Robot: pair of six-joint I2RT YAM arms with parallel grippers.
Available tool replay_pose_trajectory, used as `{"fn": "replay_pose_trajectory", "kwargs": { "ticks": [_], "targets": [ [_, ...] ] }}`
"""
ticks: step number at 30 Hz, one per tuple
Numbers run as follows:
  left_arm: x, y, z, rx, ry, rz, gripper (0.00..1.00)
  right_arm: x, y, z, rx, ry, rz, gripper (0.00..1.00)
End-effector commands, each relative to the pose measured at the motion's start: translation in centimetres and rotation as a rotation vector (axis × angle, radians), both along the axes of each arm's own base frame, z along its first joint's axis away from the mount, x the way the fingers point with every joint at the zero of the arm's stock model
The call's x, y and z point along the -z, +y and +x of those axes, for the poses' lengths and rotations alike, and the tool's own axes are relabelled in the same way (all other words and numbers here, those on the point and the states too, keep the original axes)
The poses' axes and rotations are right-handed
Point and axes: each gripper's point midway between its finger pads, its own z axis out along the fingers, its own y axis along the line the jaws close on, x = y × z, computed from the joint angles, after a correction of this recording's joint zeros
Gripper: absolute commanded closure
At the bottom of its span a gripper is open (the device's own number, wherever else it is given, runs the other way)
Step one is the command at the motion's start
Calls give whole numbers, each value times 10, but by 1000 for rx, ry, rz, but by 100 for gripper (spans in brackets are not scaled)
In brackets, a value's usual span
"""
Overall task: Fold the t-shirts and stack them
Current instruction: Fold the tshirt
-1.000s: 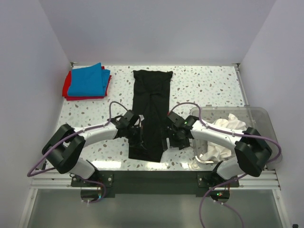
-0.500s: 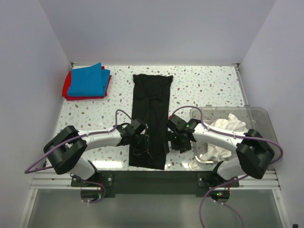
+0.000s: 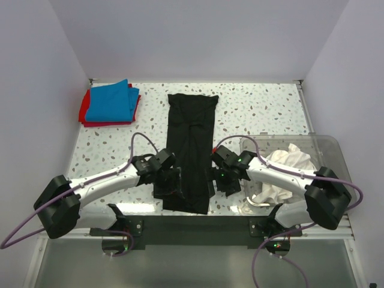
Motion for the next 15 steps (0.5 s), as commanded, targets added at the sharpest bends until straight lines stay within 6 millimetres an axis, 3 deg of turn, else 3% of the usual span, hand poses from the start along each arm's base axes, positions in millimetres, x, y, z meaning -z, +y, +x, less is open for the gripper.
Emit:
{"fn": "replay_pose_trajectory", "kwargs": {
  "ticks": [1, 6, 15],
  "targets": [
    [7, 37, -4, 10, -23, 154, 29, -15, 25, -7, -42, 42, 87, 22],
    [18, 51, -7, 30, -19, 195, 30, -13, 49, -21, -116, 96, 122, 31],
    [35, 52, -18, 46, 9, 147, 33, 5, 52, -43, -113, 145, 85, 31]
  ]
}}
